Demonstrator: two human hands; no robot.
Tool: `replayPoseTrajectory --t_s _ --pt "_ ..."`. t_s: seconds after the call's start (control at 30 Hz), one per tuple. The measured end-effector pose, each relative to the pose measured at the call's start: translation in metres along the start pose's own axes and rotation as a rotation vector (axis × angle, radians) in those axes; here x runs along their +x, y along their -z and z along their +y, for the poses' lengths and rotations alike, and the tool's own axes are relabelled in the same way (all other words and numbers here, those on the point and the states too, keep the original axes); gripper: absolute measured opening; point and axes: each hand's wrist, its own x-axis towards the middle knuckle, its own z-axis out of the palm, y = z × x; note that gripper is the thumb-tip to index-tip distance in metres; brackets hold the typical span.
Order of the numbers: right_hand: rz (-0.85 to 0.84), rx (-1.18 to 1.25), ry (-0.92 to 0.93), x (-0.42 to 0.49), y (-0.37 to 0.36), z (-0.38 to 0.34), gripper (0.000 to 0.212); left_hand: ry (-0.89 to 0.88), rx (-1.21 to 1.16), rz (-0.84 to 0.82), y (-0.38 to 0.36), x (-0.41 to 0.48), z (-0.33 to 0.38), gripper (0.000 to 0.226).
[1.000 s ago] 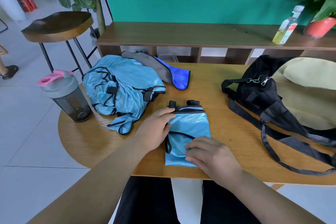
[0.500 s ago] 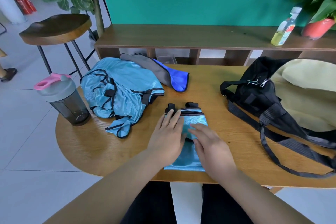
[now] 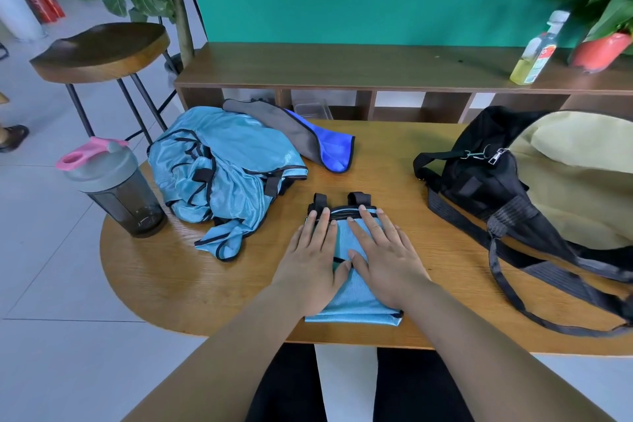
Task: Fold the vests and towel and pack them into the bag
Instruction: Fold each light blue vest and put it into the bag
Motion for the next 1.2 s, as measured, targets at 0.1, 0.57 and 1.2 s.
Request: replayPoseTrajectory --t_s 0.1,0.57,1.2 --pt "0.007 0.051 0.009 -0.002 0.001 0.001 0.067 -0.008 -0.032 0.041 0.002 -0.003 -0.002 0.080" --pt "0.045 0.153 0.237 -0.069 -0.006 0.030 0.071 -0.219 -0.078 0.080 0.010 -0.062 -0.010 0.071" --pt "0.374 0.419 0.375 -0.079 -0.022 0.035 0.020 -0.287 -0.238 0.190 0.004 -0.069 -0.016 0.059"
